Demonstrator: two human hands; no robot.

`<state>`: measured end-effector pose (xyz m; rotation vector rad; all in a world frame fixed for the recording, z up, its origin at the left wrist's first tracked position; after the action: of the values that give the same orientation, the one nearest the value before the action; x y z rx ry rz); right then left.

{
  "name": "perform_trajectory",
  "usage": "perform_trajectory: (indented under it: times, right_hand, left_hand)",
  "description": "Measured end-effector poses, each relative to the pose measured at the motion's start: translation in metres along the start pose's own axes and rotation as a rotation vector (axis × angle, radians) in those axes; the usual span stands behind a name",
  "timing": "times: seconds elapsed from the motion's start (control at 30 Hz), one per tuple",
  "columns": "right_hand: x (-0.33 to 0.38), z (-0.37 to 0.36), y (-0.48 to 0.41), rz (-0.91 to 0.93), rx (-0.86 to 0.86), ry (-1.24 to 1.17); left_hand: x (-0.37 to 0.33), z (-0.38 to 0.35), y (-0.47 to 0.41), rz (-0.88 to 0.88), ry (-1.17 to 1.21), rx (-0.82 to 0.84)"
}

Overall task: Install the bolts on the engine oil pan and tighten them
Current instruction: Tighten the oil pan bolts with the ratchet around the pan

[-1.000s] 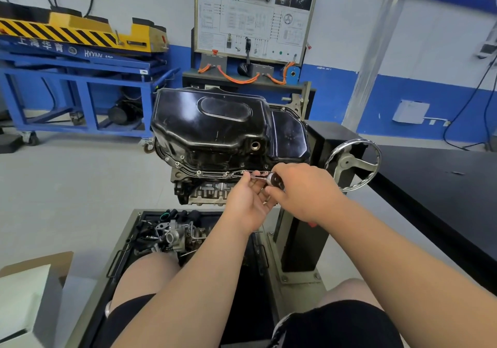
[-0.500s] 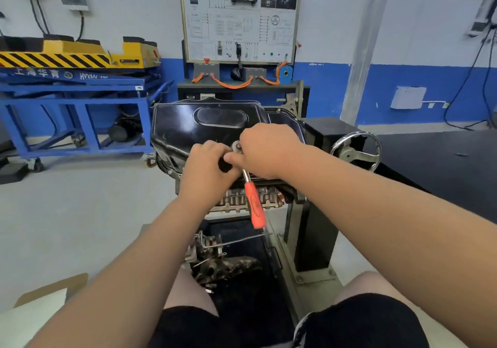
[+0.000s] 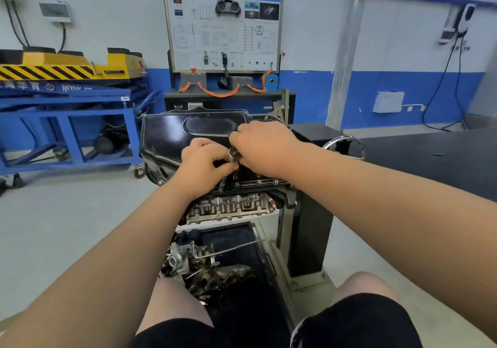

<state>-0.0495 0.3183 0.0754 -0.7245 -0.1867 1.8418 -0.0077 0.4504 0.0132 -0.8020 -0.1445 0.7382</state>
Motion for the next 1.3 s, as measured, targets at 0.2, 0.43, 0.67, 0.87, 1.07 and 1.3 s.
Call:
perform_trajectory:
  times: [0.2,0.43,0.67,0.87,1.07,1.3]
  right_hand:
    - [0.004,-0.006,0.005,-0.142,0.025,-0.106]
    - [0.01,0.002,0.004,-0.094,0.031,-0.011]
    - [0.012,0.008,0.0,0.14,-0.075,0.168]
    - [0.017,-0.008,-0.001,-0.14,-0.001,-0.061]
    - [0.007,-0.009,0.0,-0.15,0.057,-0.101]
    - [0.006,0.01,-0.004,0.131,-0.04,0.172]
  left_hand:
    - [0.006,-0.01,0.001,0.049,-0.121,0.113]
    - [0.013,-0.018,0.001,0.009,-0.213,0.138]
    - [0.015,-0.026,0.003,0.029,-0.286,0.129]
    - [0.003,-0.019,-0.011,0.295,-0.187,-0.057]
    - [0.003,-0.03,-0.022,0.437,-0.347,0.245]
    - [0.003,-0.027,-0.019,0.393,-0.357,0.394]
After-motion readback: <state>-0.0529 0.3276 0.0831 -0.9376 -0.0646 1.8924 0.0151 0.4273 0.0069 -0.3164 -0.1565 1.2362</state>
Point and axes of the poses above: each hand's wrist, its own y-axis away from the middle knuckle, its own z-axis out of the back of the hand, x = y × z, the point moved 3 cm from there along -y, towards the middle knuckle, and after that the axes turned 13 degrees about -z, right-handed, at the moved point
